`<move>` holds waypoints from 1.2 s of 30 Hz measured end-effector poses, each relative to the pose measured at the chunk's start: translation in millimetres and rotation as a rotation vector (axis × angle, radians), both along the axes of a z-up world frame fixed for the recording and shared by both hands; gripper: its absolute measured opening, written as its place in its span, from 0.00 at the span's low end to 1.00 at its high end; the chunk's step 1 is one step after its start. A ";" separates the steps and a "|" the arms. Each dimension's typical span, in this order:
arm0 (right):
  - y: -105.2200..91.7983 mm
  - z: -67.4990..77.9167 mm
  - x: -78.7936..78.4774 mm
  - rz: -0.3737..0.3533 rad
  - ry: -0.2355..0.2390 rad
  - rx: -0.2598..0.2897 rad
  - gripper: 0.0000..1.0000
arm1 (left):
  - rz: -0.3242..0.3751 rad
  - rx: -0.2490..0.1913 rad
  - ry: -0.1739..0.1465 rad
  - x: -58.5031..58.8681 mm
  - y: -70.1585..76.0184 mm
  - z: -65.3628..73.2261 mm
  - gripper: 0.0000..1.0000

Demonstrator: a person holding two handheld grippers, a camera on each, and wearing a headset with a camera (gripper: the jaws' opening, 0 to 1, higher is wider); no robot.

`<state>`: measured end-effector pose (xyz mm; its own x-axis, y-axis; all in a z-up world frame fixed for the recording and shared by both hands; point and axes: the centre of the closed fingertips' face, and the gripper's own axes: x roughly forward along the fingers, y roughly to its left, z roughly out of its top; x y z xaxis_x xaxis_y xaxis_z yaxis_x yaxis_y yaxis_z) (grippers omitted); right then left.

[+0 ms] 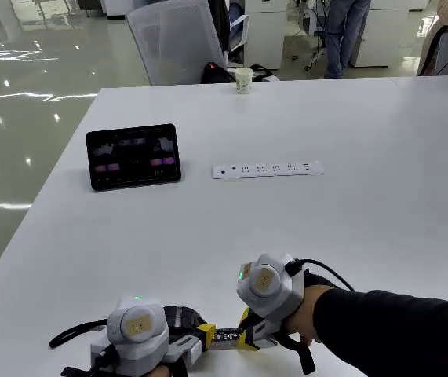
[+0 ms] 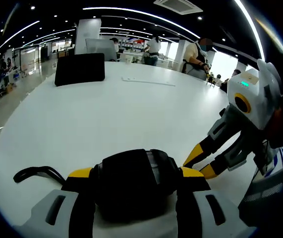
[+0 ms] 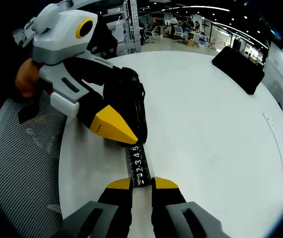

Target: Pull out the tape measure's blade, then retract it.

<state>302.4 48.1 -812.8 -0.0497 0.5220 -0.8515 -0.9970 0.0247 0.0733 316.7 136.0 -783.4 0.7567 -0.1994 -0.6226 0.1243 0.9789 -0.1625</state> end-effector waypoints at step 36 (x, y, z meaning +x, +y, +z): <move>29.3 1.6 -4.2 0.029 0.004 0.076 0.11 | 0.021 -0.022 0.009 0.5 2.6 -0.5 0.61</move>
